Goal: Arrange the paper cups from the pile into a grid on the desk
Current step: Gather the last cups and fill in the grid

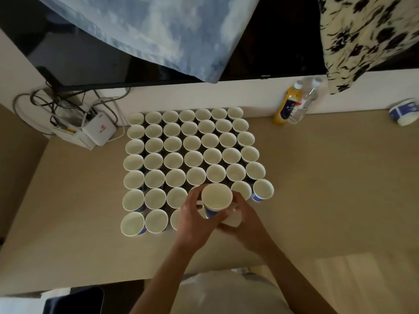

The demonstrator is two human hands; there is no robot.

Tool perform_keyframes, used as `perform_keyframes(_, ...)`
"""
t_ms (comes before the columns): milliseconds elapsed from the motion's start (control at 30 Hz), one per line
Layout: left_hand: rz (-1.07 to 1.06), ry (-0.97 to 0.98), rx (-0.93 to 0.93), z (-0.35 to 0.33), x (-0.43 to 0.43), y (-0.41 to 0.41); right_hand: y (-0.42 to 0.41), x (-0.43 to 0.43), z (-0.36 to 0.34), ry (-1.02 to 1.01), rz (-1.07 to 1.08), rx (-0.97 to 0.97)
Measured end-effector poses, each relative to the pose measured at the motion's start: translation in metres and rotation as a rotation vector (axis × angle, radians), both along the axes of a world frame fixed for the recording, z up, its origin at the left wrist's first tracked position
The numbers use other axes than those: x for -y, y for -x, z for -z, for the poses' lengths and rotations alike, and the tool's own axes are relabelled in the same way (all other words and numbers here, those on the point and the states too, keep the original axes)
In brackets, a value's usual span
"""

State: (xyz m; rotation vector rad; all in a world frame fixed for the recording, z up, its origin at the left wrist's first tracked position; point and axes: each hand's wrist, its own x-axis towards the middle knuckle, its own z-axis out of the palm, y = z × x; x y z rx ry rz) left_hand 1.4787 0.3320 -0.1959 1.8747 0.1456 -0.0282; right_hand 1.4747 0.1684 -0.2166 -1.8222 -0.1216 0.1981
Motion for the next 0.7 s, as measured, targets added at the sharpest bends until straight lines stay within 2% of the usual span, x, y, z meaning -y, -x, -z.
perform_keyframes(267, 0.135, -0.021, -0.043, -0.001, 0.007, 0.008, 0.004, 0.009, 0.019, -0.067, 0.07, -0.049)
perform_keyframes(333, 0.113, -0.019, -0.057, -0.002, 0.003, 0.01, 0.006, 0.013, 0.03, -0.062, 0.128, -0.091)
perform_keyframes(700, -0.07, 0.029, -0.11, 0.0, -0.023, 0.026, 0.01, 0.019, 0.125, 0.212, 0.245, -0.248)
